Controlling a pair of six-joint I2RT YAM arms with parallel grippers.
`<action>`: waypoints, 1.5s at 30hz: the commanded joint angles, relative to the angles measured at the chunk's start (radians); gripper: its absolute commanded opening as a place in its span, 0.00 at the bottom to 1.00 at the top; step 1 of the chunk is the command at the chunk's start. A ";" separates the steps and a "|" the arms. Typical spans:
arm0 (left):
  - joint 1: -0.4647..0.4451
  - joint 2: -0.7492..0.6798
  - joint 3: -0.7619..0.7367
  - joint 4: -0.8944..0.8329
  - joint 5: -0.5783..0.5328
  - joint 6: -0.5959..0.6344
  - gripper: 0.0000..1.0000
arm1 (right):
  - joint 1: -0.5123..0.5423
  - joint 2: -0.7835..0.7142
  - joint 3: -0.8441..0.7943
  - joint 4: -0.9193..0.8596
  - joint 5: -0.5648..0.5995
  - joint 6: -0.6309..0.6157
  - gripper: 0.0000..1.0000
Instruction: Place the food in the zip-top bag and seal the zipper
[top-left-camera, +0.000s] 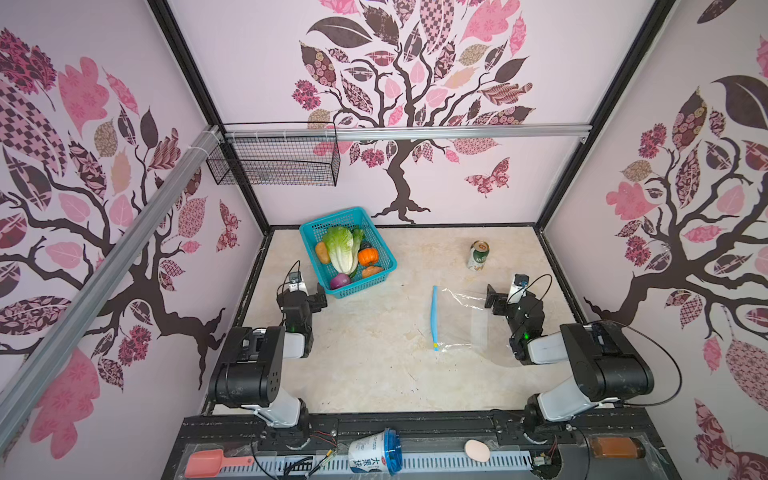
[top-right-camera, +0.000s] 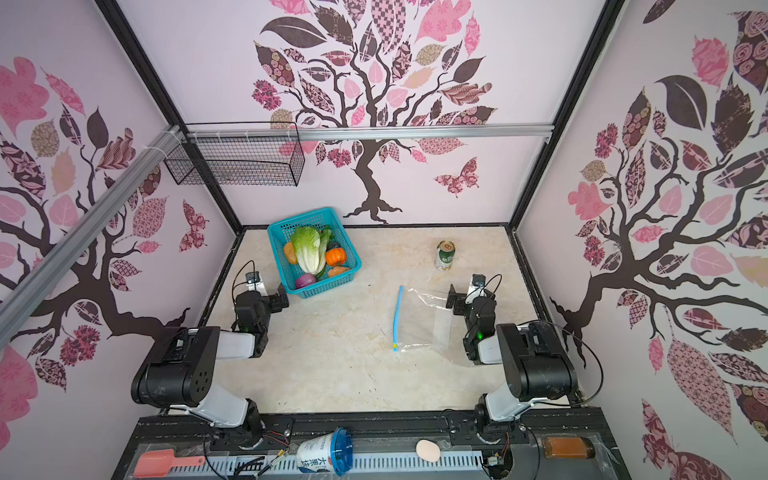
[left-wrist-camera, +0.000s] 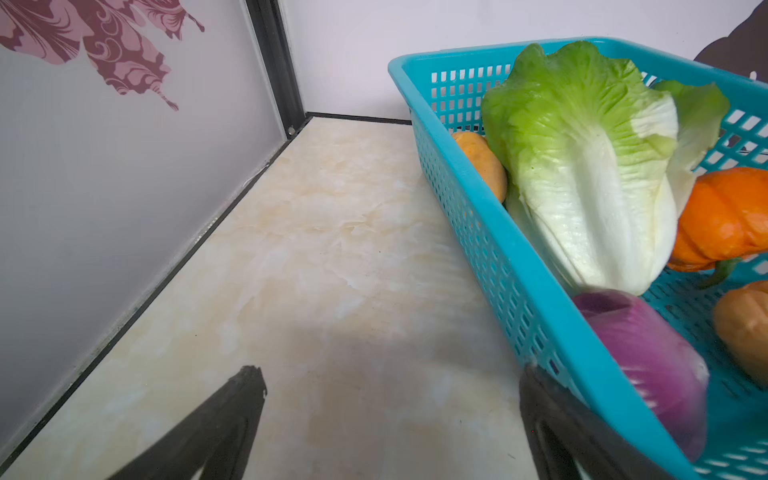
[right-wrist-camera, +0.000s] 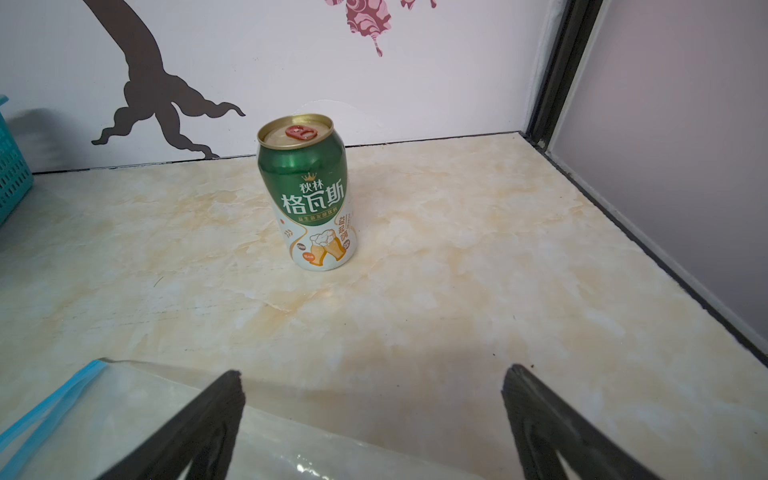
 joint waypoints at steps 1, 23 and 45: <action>-0.001 -0.011 -0.007 0.013 0.017 0.000 0.99 | 0.002 0.000 0.017 0.001 -0.002 0.012 0.99; 0.000 -0.012 -0.006 0.011 0.021 0.001 0.99 | 0.002 0.004 0.022 -0.002 -0.002 0.012 1.00; -0.025 -0.199 0.025 -0.223 -0.035 0.018 0.99 | 0.002 -0.151 0.108 -0.278 0.083 0.036 0.99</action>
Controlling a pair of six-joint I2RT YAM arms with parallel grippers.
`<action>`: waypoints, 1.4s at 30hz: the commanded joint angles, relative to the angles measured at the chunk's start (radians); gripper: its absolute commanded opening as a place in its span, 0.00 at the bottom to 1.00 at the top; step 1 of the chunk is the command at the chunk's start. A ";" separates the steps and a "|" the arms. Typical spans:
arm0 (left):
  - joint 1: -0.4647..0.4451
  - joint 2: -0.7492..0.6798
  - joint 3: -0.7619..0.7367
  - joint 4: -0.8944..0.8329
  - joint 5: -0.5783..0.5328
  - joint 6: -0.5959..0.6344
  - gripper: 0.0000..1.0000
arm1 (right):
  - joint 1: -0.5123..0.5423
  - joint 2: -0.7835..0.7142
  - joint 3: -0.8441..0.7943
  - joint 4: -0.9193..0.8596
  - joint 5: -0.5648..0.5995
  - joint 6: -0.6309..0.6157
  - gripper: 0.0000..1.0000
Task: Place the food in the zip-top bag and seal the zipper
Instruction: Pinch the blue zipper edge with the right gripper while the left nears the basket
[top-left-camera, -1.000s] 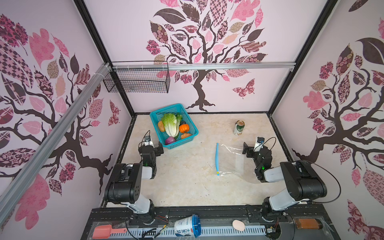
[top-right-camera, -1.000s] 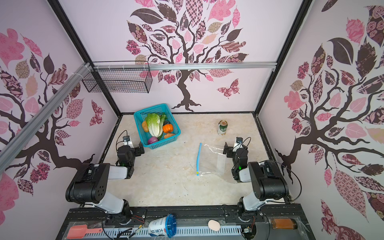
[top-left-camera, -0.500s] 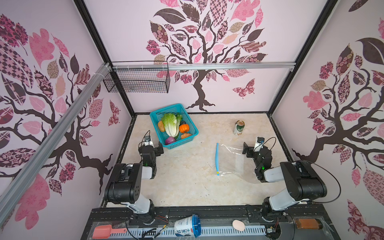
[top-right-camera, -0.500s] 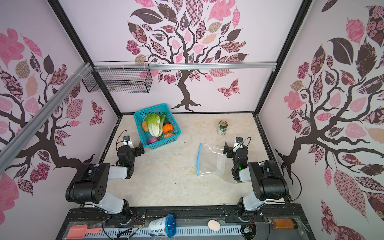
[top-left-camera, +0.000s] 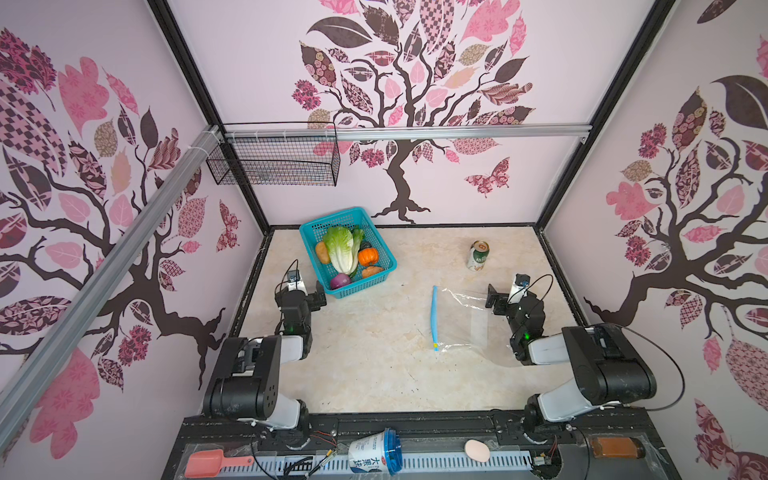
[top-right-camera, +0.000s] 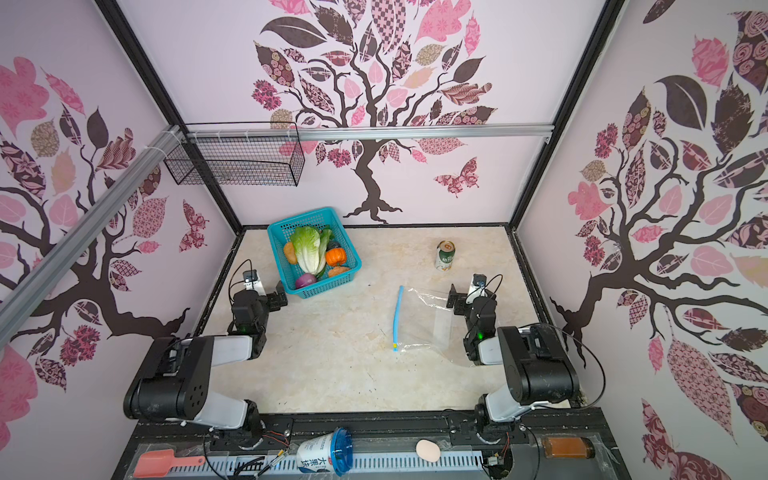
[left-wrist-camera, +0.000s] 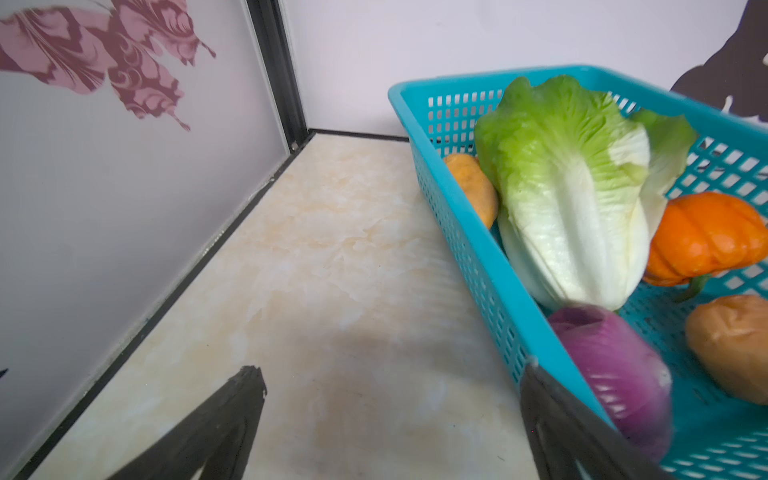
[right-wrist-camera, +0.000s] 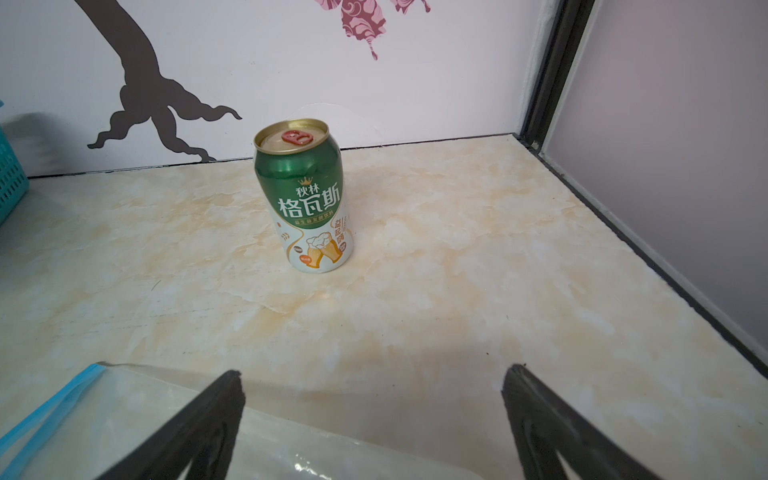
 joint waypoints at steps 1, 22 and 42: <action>-0.029 -0.092 0.039 -0.167 -0.050 0.023 0.99 | 0.002 -0.110 0.130 -0.263 0.064 0.023 0.99; -0.222 -0.286 0.487 -0.904 0.377 -0.278 0.99 | 0.177 -0.099 0.642 -1.165 -0.151 0.370 1.00; -0.291 -0.141 0.650 -1.089 0.381 -0.272 0.99 | 0.658 0.305 1.011 -1.673 0.247 0.367 0.69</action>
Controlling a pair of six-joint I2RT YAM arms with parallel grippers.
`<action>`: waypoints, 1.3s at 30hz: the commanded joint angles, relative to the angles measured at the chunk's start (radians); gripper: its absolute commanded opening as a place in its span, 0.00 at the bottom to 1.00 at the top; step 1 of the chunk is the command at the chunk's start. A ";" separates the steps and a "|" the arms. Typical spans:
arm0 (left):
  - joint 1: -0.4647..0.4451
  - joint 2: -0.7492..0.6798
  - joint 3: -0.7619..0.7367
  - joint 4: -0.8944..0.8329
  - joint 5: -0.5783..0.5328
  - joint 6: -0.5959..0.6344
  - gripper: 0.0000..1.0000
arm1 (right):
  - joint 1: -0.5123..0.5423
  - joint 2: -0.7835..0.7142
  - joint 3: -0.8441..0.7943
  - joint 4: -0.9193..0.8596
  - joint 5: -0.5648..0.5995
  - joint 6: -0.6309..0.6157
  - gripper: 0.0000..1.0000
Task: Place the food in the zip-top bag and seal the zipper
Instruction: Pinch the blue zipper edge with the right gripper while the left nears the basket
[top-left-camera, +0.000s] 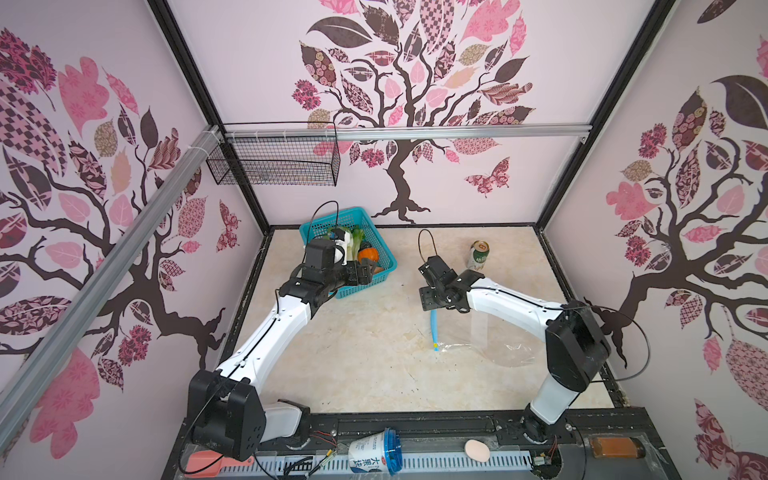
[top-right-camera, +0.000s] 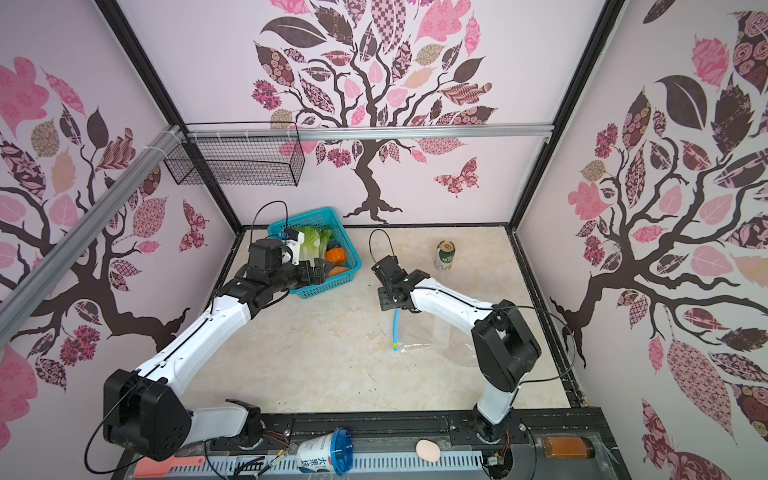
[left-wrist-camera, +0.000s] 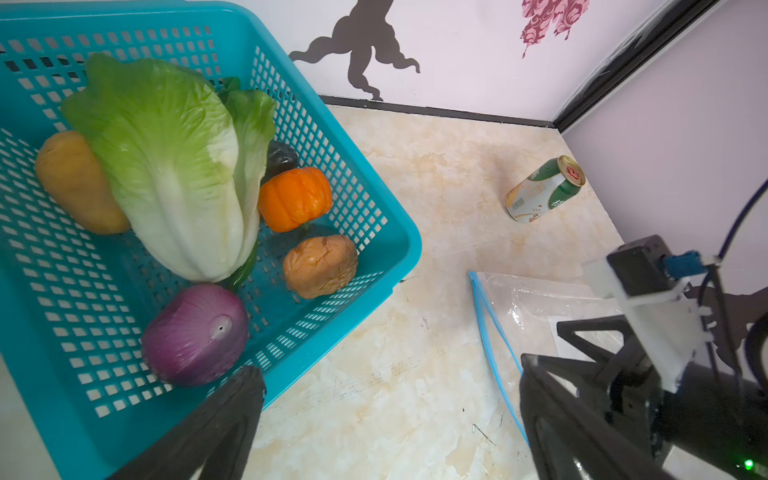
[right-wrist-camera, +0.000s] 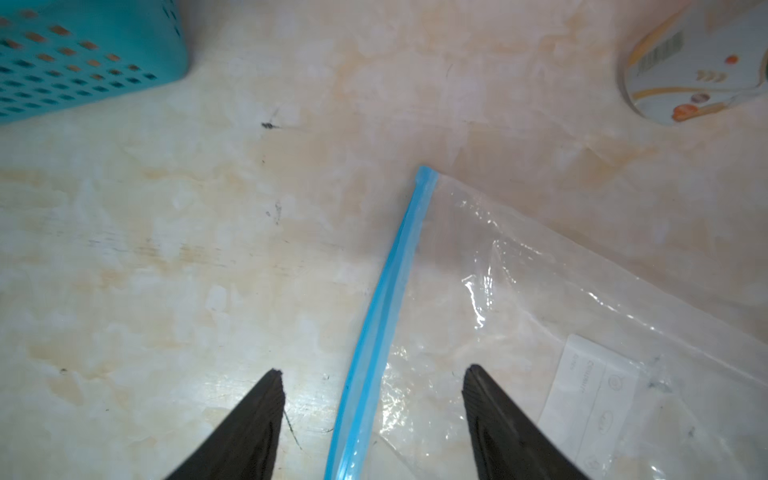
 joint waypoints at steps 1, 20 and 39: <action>0.000 -0.016 -0.026 -0.007 -0.047 -0.023 0.99 | 0.007 0.061 0.033 -0.067 0.088 0.024 0.68; -0.001 0.006 -0.022 -0.015 -0.033 -0.046 0.99 | 0.010 0.146 0.006 -0.072 0.159 -0.002 0.28; -0.084 -0.021 -0.033 0.035 0.131 -0.134 0.96 | 0.000 -0.367 -0.181 0.252 -0.048 0.015 0.00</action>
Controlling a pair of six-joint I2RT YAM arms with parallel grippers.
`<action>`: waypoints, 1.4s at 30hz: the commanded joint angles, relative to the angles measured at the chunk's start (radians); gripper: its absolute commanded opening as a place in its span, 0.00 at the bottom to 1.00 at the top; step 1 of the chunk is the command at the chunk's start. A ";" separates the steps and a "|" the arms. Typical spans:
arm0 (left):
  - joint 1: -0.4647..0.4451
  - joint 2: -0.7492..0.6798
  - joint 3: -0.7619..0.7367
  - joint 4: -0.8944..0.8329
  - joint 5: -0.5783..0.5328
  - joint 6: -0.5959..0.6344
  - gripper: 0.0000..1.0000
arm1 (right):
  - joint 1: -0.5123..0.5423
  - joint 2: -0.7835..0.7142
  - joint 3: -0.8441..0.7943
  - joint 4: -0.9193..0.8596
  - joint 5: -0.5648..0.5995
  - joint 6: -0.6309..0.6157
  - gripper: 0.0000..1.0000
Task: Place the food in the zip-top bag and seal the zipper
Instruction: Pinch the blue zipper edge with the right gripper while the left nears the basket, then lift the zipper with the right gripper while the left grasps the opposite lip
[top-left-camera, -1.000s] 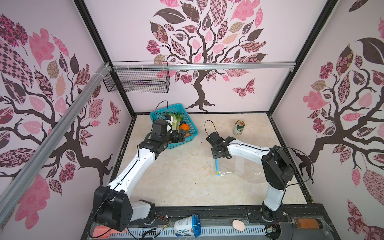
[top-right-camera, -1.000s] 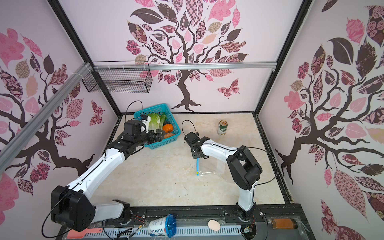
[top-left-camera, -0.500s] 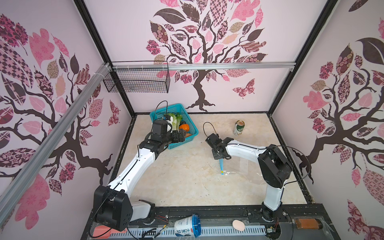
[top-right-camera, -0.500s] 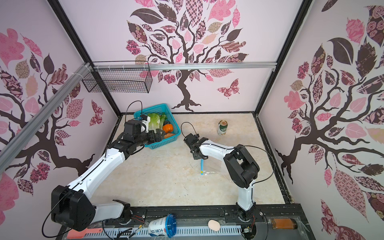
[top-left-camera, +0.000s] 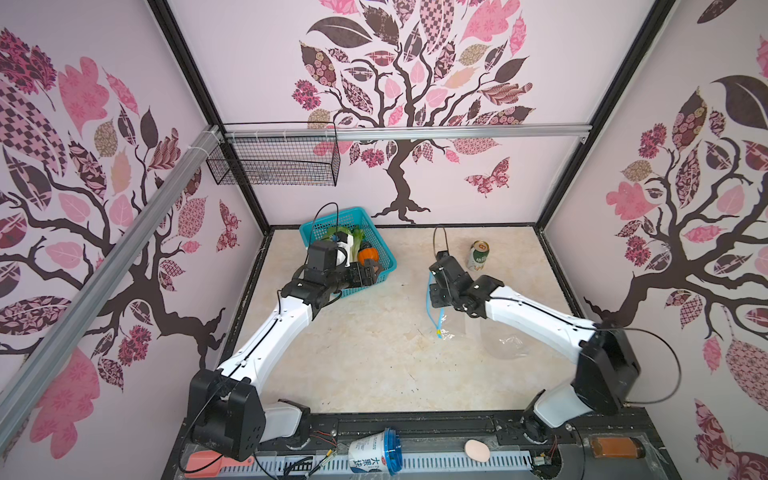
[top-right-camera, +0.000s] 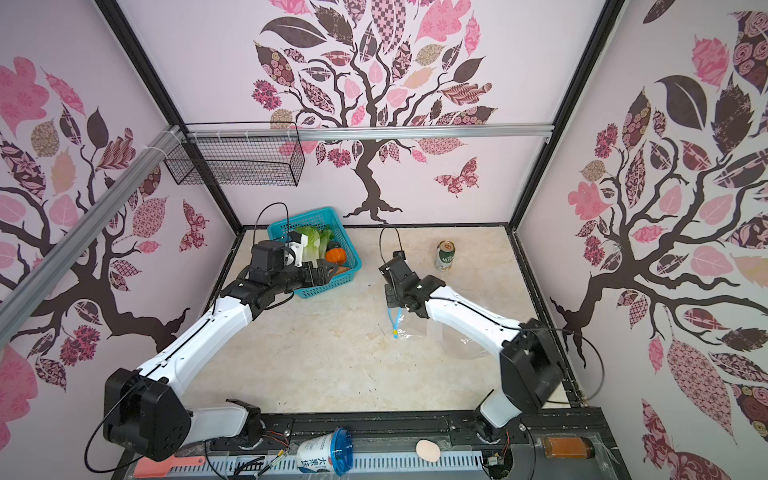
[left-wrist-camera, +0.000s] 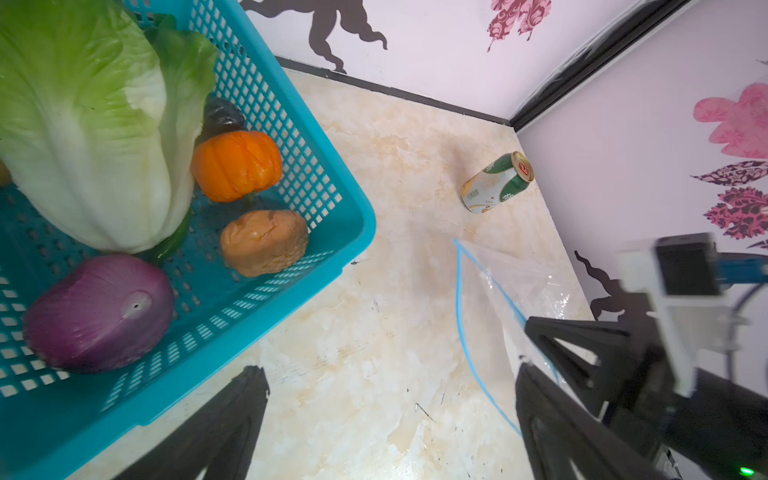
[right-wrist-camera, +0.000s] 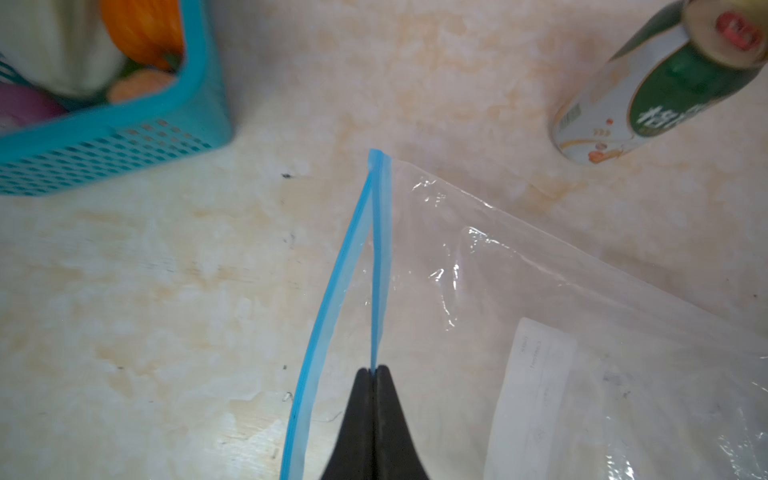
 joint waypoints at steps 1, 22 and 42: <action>-0.056 -0.028 -0.021 0.015 0.019 -0.015 0.96 | -0.010 -0.130 -0.085 0.160 -0.091 0.018 0.00; -0.222 0.032 -0.144 0.313 0.085 -0.304 0.86 | -0.065 -0.239 -0.268 0.583 -0.488 0.136 0.00; -0.281 0.136 -0.083 0.301 0.071 -0.311 0.00 | 0.032 -0.176 -0.206 0.358 -0.263 -0.018 0.32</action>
